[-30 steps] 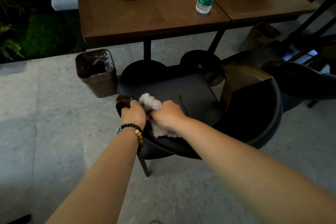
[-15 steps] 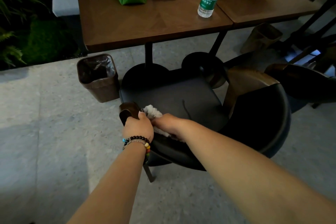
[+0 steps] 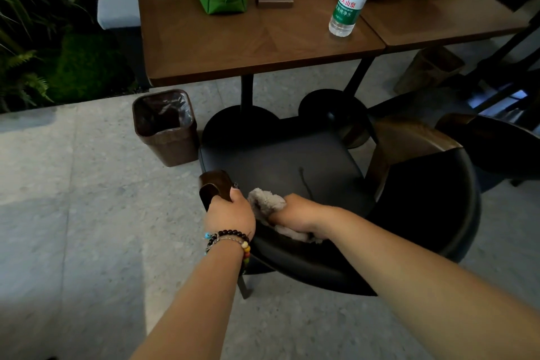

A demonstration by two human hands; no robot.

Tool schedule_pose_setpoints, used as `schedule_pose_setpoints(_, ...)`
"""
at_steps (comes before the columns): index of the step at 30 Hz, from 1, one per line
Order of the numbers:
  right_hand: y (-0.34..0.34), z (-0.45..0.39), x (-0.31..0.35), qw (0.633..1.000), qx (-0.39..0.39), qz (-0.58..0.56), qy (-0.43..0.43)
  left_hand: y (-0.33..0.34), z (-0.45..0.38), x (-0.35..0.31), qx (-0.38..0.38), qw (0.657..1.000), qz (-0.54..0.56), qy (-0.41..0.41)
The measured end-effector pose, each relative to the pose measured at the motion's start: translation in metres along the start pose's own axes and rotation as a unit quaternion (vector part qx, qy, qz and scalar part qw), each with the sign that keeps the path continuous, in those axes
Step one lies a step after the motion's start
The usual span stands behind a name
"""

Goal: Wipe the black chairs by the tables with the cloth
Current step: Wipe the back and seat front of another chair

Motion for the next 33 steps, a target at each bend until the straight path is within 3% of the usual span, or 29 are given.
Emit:
schedule_pose_setpoints(6,-0.01,0.066,-0.007,0.993,-0.014,0.005,-0.118,0.001,0.001,0.0,-0.011,1.0,0.016,-0.006)
schedule_pose_setpoints(10,0.006,0.094,-0.011,0.974,-0.131,0.018,-0.185,0.001,0.001,0.0,-0.012,1.0,0.009,-0.01)
schedule_pose_setpoints(19,0.013,0.097,-0.009,0.933,-0.263,0.106,-0.223,-0.002,0.004,0.002,0.031,0.998,0.055,-0.011)
schedule_pose_setpoints(24,0.012,0.099,-0.01,0.928,-0.28,0.118,-0.218,-0.004,0.01,0.0,0.012,0.997,0.077,0.003)
schedule_pose_setpoints(29,0.01,0.095,-0.012,0.945,-0.238,0.087,-0.205,-0.003,0.016,-0.002,-0.032,0.992,0.004,0.119)
schedule_pose_setpoints(33,0.005,0.092,-0.013,0.955,-0.209,0.044,-0.206,-0.004,0.023,-0.011,-0.086,0.961,-0.12,0.235)
Point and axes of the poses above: each hand's wrist, its own z-axis away from the middle knuckle, its own y-axis out of the palm, x = y × z, the point moved 3 cm from there along -z, towards the middle knuckle, and after that the axes turned 9 degrees about x, right-handed, at the moved point
